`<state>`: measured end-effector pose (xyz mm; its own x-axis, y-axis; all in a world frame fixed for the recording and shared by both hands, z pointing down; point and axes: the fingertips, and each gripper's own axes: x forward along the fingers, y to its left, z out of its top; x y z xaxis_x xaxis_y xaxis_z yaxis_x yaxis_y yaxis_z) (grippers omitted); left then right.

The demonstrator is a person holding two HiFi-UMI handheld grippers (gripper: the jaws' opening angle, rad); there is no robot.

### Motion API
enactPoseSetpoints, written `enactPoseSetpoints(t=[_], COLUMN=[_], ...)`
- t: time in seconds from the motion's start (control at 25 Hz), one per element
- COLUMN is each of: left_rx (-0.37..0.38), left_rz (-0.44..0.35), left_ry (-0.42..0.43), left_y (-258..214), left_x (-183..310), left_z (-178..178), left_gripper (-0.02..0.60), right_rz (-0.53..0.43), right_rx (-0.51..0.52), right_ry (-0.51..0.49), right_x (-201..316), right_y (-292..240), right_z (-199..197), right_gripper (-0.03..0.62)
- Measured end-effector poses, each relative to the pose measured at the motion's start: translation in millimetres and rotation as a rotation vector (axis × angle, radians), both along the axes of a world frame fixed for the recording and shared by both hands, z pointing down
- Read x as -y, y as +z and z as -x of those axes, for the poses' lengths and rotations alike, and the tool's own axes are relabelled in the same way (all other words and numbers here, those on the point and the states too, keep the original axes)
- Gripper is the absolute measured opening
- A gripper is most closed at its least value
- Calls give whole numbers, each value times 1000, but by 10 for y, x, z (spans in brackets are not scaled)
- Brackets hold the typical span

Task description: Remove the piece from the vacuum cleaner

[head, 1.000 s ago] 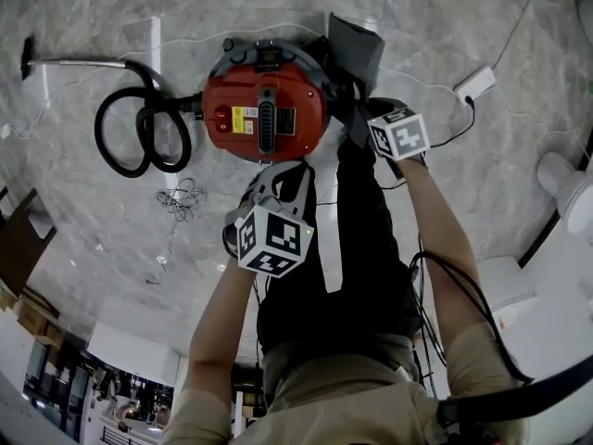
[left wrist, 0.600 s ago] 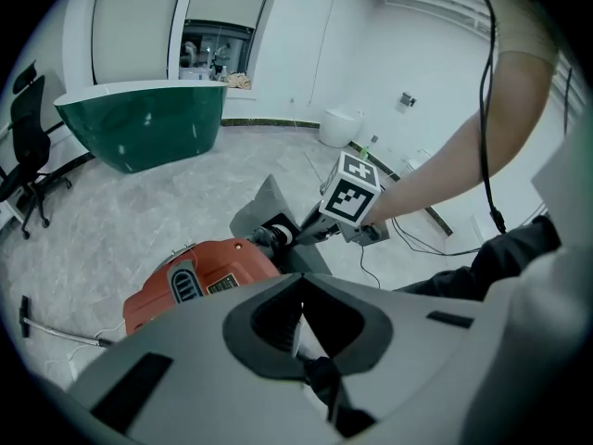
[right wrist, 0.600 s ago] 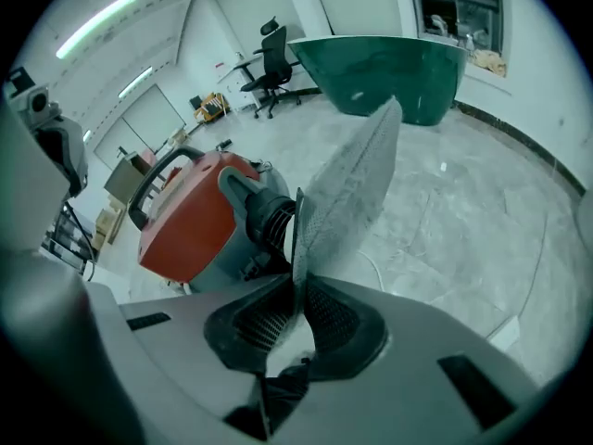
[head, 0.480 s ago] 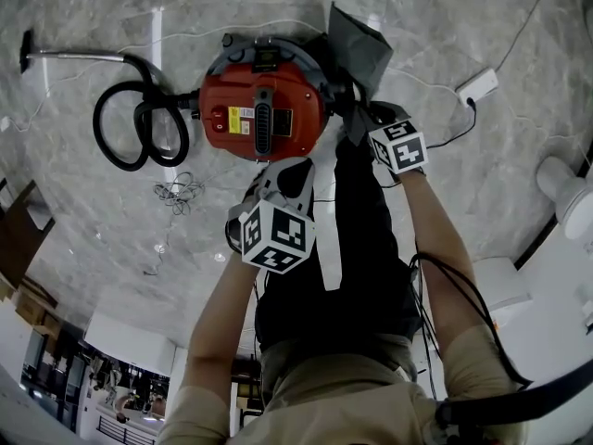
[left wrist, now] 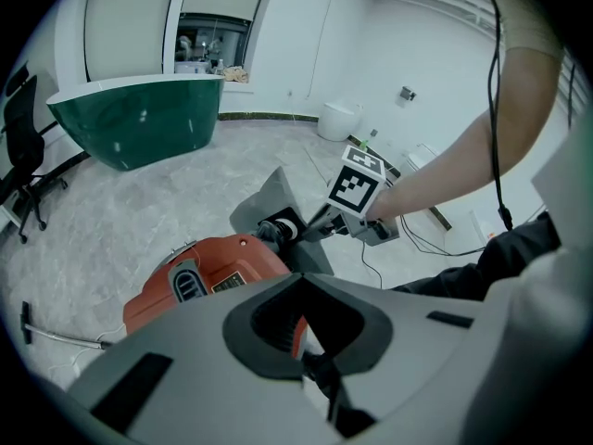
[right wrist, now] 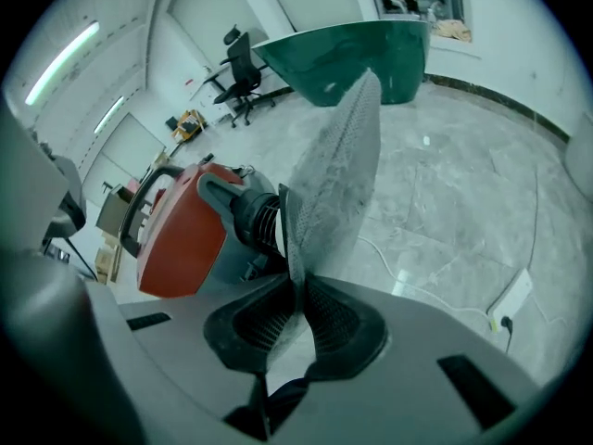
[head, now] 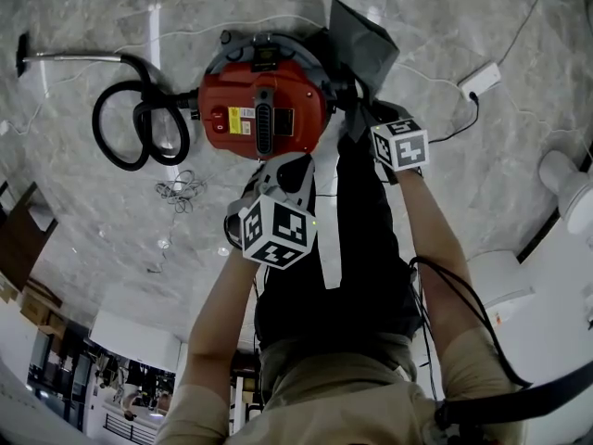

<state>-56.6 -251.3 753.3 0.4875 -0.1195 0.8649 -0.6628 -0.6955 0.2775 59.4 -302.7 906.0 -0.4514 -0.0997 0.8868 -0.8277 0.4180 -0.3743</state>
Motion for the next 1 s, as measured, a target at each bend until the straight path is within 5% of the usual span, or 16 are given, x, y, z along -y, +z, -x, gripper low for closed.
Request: enactPoseSetpoints(t=[0.24, 0.44, 1.0], left_rx=[1, -19, -38], left_rz=[-3, 8, 15], left_ry=[-15, -25, -37], left_y=[19, 44, 19], left_x=[42, 4, 24], left_z=[69, 36, -39], left_gripper=[-5, -5, -5], right_rz=[216, 155, 185], right_rx=[29, -123, -88], right_ry=[185, -11, 9], right_x=[8, 11, 41], right_y=[-29, -110, 75], right_z=[2, 56, 97], right_gripper=[44, 25, 28])
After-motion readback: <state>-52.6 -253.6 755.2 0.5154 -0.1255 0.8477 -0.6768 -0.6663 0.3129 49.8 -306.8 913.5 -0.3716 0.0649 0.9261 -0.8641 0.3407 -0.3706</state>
